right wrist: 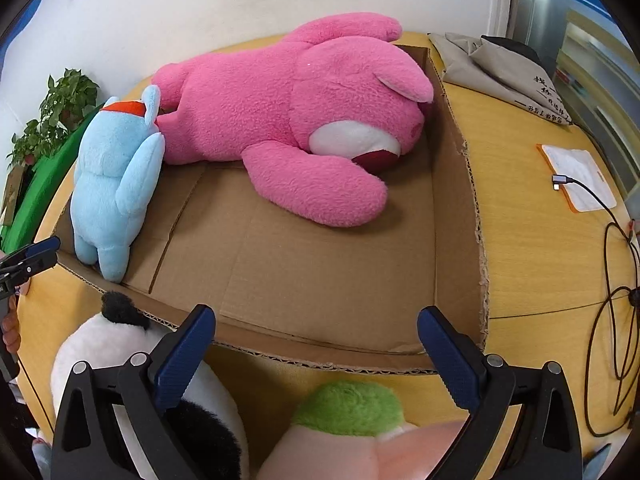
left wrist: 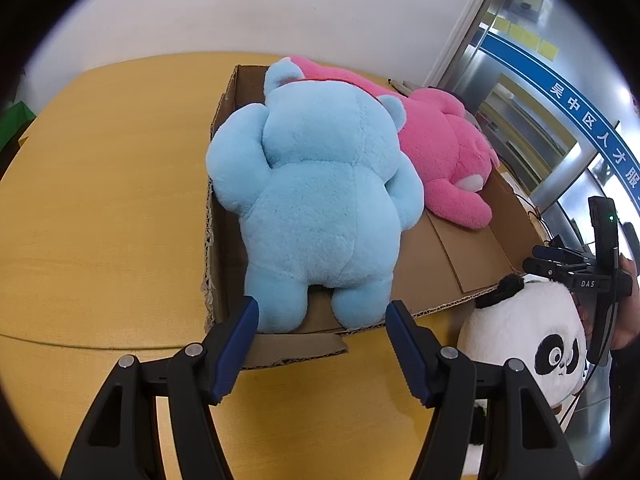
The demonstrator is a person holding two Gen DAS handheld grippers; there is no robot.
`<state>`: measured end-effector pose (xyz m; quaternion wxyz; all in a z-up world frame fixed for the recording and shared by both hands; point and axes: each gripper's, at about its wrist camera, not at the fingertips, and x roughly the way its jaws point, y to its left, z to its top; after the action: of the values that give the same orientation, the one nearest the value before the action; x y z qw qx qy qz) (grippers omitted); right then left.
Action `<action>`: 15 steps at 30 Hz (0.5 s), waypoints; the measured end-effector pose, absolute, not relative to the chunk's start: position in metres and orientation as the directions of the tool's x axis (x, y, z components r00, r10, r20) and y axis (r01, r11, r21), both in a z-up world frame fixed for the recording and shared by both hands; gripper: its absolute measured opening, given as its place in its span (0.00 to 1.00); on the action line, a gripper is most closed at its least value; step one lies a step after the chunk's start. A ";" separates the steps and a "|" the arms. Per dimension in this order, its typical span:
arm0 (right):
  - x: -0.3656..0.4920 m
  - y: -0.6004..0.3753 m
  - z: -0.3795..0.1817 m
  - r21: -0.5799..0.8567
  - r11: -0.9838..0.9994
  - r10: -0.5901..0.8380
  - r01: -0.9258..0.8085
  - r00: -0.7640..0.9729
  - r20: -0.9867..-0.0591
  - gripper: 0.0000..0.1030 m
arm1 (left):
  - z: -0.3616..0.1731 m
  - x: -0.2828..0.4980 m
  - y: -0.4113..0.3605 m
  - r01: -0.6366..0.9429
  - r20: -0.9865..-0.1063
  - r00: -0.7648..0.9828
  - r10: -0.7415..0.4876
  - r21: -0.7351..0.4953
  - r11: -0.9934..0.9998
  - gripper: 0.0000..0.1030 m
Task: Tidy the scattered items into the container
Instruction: 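Move both tools to the white panda on the table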
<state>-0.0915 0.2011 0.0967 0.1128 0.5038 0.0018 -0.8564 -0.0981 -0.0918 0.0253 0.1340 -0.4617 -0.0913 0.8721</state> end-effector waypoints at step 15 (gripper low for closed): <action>0.008 0.175 0.176 0.101 -0.924 -0.340 0.370 -0.667 -0.664 1.00 | 0.070 -0.060 -0.074 -0.179 -0.694 -0.629 0.351 -0.309 -0.934 0.71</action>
<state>0.0081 0.1753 0.1763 0.1943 0.3591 0.0210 -0.9126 -0.0600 -0.0735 0.0702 0.1479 -0.4048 -0.1059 0.8961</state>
